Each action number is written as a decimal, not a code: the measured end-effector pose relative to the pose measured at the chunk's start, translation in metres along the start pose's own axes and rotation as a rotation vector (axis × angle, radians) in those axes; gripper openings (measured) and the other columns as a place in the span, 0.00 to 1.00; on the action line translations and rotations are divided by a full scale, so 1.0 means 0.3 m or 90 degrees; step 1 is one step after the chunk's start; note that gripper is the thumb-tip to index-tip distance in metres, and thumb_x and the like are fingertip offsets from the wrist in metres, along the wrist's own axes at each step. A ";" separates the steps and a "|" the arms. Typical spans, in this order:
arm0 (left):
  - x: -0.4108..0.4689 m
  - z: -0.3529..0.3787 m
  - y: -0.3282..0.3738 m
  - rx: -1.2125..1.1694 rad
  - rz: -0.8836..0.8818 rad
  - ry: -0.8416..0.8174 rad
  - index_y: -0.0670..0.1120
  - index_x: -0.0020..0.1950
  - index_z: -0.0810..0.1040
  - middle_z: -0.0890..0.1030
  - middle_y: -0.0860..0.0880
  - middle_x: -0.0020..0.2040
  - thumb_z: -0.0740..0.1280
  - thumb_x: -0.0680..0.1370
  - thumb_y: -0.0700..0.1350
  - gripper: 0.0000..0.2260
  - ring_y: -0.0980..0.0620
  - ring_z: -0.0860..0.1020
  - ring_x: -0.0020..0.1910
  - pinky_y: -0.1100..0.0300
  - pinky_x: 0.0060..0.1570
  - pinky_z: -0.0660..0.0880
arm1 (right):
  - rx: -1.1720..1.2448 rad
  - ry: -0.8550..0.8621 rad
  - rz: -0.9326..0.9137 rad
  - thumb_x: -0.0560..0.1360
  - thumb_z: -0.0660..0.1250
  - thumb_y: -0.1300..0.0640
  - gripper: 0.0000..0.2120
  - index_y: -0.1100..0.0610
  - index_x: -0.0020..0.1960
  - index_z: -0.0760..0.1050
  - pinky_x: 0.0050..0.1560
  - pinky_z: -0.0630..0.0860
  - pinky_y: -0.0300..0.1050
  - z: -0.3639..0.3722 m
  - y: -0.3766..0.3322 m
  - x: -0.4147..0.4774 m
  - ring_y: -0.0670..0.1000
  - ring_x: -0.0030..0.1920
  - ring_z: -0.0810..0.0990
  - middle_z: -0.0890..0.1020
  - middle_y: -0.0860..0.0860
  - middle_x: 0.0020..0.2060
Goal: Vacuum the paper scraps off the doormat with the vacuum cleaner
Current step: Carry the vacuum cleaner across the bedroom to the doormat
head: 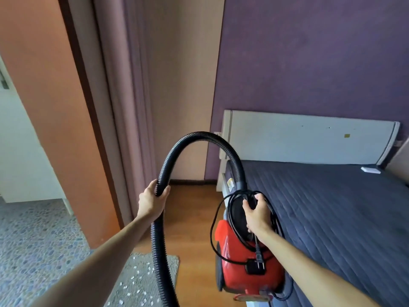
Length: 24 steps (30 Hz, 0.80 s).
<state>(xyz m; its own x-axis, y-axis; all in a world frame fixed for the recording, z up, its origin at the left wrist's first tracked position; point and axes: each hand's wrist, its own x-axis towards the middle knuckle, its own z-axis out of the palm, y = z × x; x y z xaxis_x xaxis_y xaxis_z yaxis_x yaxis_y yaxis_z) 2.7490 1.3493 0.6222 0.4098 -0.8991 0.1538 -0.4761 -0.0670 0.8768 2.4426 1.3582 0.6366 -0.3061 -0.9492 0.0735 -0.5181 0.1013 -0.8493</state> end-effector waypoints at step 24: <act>1.072 0.568 -0.038 -0.023 -0.118 0.066 0.59 0.61 0.73 0.84 0.44 0.38 0.67 0.76 0.58 0.14 0.46 0.82 0.25 0.48 0.27 0.82 | -0.061 -0.086 -0.053 0.80 0.64 0.53 0.08 0.53 0.53 0.66 0.22 0.75 0.46 0.512 -0.035 1.248 0.55 0.25 0.76 0.78 0.57 0.34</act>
<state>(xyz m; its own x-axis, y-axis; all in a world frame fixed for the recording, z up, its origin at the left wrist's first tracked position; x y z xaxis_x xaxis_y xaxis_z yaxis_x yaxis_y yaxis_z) 2.7537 0.9873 0.5841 0.5664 -0.8235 0.0331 -0.3581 -0.2097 0.9099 2.4561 0.9559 0.5928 -0.1522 -0.9863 0.0644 -0.6131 0.0431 -0.7889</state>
